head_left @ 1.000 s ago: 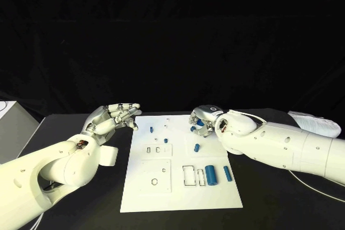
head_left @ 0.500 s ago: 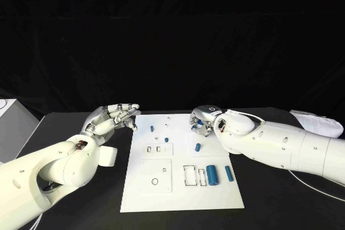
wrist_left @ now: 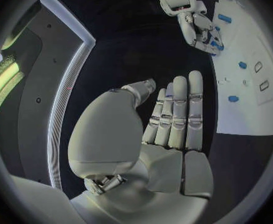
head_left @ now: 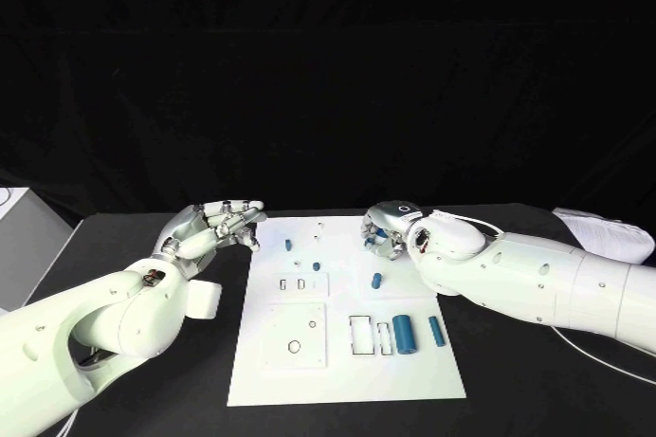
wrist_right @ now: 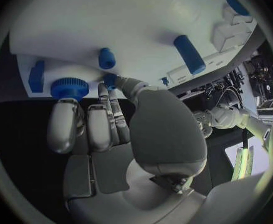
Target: Assemble the parts on the task board
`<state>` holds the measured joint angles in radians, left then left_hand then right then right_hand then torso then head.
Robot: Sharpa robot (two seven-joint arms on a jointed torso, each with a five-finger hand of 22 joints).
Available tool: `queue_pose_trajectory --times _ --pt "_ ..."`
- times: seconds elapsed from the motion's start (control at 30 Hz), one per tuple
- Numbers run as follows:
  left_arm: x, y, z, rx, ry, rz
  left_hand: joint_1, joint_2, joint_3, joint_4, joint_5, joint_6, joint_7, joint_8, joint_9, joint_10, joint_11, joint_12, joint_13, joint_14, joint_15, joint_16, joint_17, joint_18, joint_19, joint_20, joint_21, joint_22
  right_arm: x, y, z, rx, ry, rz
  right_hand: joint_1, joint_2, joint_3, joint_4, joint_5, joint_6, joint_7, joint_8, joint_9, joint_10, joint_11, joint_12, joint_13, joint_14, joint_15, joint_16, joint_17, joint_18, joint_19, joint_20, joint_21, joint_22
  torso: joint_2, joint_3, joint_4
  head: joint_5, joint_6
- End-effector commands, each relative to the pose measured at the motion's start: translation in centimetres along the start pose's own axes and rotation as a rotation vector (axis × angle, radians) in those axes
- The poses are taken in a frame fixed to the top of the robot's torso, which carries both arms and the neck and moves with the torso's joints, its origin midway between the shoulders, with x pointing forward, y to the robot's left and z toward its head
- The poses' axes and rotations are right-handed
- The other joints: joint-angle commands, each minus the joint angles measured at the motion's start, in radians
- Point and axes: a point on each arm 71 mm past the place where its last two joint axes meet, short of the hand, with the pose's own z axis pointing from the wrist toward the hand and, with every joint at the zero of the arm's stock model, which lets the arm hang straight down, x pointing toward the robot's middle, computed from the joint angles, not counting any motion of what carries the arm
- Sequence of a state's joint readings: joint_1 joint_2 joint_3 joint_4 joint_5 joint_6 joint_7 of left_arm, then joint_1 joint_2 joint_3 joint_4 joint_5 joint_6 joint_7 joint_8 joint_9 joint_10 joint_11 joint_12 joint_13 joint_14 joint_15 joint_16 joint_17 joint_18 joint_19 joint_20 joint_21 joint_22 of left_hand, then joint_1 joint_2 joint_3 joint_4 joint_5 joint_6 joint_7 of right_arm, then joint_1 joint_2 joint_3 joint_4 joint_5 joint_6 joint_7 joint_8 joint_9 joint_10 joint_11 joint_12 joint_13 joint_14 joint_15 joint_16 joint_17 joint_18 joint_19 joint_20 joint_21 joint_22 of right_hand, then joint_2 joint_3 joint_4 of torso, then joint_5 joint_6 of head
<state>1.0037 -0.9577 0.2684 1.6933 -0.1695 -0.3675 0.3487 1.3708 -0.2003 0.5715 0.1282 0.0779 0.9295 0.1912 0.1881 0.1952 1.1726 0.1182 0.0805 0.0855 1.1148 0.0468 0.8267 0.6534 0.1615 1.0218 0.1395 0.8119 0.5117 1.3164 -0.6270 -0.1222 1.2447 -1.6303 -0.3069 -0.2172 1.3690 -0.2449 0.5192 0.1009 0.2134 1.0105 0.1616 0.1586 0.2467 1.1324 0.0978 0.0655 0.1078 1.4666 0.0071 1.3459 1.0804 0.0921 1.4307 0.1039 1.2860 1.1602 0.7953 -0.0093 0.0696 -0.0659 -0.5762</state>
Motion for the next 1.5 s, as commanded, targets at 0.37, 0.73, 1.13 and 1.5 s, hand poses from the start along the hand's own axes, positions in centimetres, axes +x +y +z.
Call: queue_pose_trajectory --times 0.37,0.73,1.13,1.5 --pt "0.1 0.0 0.0 0.004 0.01 0.001 -0.009 0.004 0.008 -0.002 -0.004 -0.009 0.0 0.003 0.002 -0.004 0.004 0.0 0.002 -0.006 0.0 0.007 0.002 0.02 -0.009 0.0 0.008 0.003 -0.1 0.2 -0.2 -0.004 -0.056 -0.021 0.034 0.021 0.079 -0.028 -0.024 0.039 -0.011 0.031 0.031 0.079 -0.017 0.016 0.025 0.018 -0.011 0.015 -0.003 -0.03 0.034 -0.007 0.071 0.096 0.01 -0.0023 0.0034 -0.006 0.009" --pt "0.0 0.0 0.0 0.004 0.009 0.002 -0.006 0.006 0.012 -0.005 -0.004 -0.009 0.0 0.004 0.003 -0.004 0.004 0.0 0.002 -0.007 0.0 0.009 0.002 0.021 -0.012 0.0 0.013 0.007 -0.8 0.6 -0.3 -0.005 -0.137 -0.001 0.043 0.037 0.101 -0.057 -0.039 0.068 -0.023 0.055 0.06 0.121 -0.031 0.024 0.044 0.018 -0.023 0.022 -0.002 -0.034 0.038 -0.018 0.089 0.123 0.016 -0.0045 0.0048 -0.009 0.016" --pt "-0.1 -0.1 0.0 0.005 0.006 0.004 -0.005 0.007 0.013 -0.007 -0.004 -0.009 0.0 0.004 0.004 -0.004 0.003 0.0 0.002 -0.007 0.0 0.011 0.002 0.021 -0.013 0.0 0.016 0.009 -1.8 1.9 0.2 -0.006 -0.24 0.024 0.043 0.033 0.101 -0.065 -0.042 0.068 -0.023 0.056 0.065 0.124 -0.032 0.022 0.047 0.02 -0.024 0.028 0.008 -0.036 0.041 -0.02 0.097 0.134 0.019 -0.0062 0.0091 -0.012 0.023" --pt "0.0 -0.1 0.0 0.007 0.008 0.003 -0.005 0.007 0.014 -0.008 -0.004 -0.009 0.0 0.004 0.004 -0.005 0.003 0.0 0.002 -0.007 0.0 0.011 0.002 0.021 -0.013 0.0 0.017 0.01 -2.3 3.3 1.5 -0.016 -0.304 0.036 0.042 0.033 0.1 -0.065 -0.043 0.067 -0.023 0.056 0.066 0.124 -0.032 0.022 0.047 0.02 -0.024 0.028 0.008 -0.036 0.041 -0.02 0.098 0.136 0.022 -0.0091 0.012 -0.013 0.031"
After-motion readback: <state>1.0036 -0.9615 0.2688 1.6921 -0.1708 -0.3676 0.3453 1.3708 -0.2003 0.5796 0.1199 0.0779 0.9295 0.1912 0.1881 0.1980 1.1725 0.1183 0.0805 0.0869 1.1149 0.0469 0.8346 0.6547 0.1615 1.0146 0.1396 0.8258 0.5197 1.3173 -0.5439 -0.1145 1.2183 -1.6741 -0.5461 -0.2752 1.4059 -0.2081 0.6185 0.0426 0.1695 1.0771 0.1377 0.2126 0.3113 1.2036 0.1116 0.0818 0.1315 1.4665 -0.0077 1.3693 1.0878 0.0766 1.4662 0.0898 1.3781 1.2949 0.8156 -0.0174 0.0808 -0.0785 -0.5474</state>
